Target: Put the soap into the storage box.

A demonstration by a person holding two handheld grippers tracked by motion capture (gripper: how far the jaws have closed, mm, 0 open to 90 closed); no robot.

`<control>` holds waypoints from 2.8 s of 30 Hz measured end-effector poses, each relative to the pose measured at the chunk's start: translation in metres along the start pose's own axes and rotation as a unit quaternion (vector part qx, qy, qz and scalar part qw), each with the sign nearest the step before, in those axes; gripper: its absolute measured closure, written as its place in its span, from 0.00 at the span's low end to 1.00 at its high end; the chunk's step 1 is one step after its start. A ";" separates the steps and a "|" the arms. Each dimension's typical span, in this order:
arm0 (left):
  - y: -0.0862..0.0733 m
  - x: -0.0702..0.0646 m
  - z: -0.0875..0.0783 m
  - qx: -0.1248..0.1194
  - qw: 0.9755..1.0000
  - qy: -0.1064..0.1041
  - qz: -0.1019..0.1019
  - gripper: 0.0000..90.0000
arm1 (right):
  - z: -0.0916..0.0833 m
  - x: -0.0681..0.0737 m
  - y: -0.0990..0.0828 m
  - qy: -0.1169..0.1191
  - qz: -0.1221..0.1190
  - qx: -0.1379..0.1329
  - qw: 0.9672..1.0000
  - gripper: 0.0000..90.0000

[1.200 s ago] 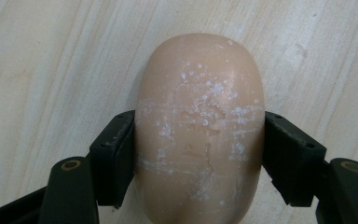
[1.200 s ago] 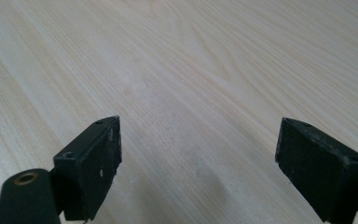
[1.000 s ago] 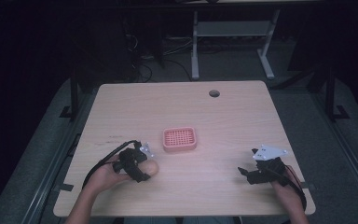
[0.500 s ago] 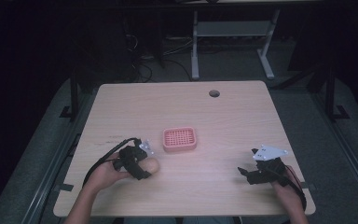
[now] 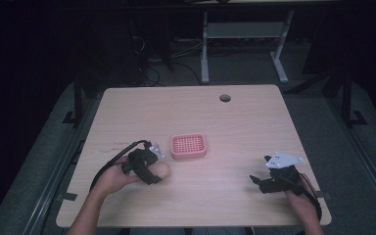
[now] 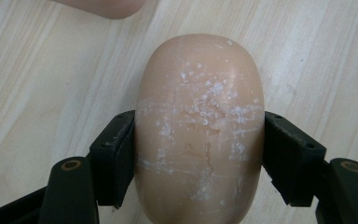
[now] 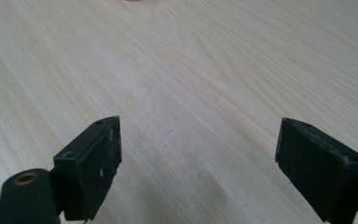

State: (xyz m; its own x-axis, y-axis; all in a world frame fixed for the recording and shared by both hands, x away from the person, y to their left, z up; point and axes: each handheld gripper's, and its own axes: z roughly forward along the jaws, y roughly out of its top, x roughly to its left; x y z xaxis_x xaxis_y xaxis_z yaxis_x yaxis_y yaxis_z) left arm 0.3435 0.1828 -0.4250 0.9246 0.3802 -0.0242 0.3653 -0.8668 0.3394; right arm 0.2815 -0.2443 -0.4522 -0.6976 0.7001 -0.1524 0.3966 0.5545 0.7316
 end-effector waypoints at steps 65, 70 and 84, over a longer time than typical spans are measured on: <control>0.052 0.022 -0.010 0.019 0.999 0.002 0.033 0.36 | 0.002 0.000 0.000 0.005 0.003 -0.004 1.000 0.15; 0.063 0.029 -0.008 0.023 0.999 -0.003 0.036 0.36 | 0.002 -0.002 -0.001 0.005 0.007 -0.004 1.000 0.15; 0.084 0.038 -0.002 0.032 0.998 -0.008 0.047 0.36 | 0.001 -0.003 -0.001 0.006 0.009 -0.008 1.000 0.15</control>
State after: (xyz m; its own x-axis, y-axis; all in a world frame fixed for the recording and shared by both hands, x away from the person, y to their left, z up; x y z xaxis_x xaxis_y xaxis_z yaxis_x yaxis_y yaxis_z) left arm 0.4094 0.1253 -0.3956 0.9563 0.2920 -0.0113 0.2834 -0.9172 0.2802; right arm 0.2837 -0.2472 -0.4531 -0.6967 0.7053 -0.1313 0.4001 0.5339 0.7449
